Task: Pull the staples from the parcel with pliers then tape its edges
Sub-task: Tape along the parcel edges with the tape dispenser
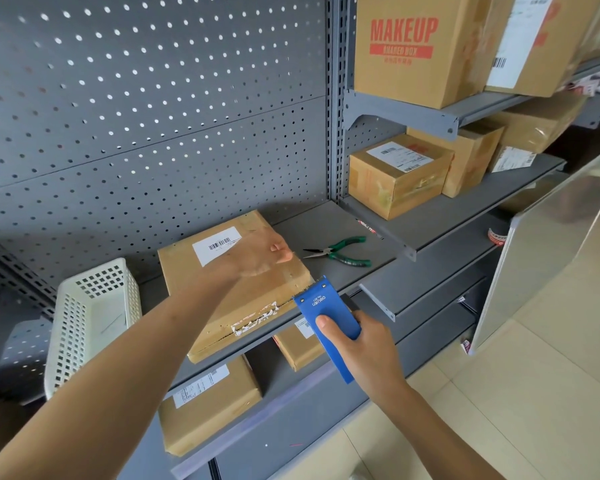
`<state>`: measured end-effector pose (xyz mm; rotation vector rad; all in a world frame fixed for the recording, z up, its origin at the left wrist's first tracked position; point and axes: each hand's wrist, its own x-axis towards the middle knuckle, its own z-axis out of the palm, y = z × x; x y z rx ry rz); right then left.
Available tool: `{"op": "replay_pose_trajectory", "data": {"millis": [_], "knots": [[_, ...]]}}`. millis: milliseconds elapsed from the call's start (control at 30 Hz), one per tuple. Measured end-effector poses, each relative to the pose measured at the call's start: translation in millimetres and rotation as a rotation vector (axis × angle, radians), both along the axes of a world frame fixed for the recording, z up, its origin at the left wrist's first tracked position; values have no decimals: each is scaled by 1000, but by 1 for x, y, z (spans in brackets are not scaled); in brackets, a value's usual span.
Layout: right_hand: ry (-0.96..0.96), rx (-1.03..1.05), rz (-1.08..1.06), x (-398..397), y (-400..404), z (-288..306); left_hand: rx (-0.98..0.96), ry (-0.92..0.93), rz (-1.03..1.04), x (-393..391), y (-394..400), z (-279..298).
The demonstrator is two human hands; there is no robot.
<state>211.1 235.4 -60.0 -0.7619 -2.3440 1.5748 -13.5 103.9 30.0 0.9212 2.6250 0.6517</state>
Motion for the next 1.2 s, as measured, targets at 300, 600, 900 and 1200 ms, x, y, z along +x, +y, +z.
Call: {"op": "replay_pose_trajectory", "data": {"millis": [300, 600, 900, 1200], "knots": [[-48, -100, -19, 0, -1, 1, -37, 3, -26, 1, 3, -6], [-70, -122, -13, -2, 0, -2, -45, -13, 21, 1, 2, -15], [-94, -148, 21, -6, 4, -8, -43, 3, 22, 7, 3, -15], [-93, -110, 51, -7, 4, -9, -50, 21, 75, 10, 4, -26]]}}
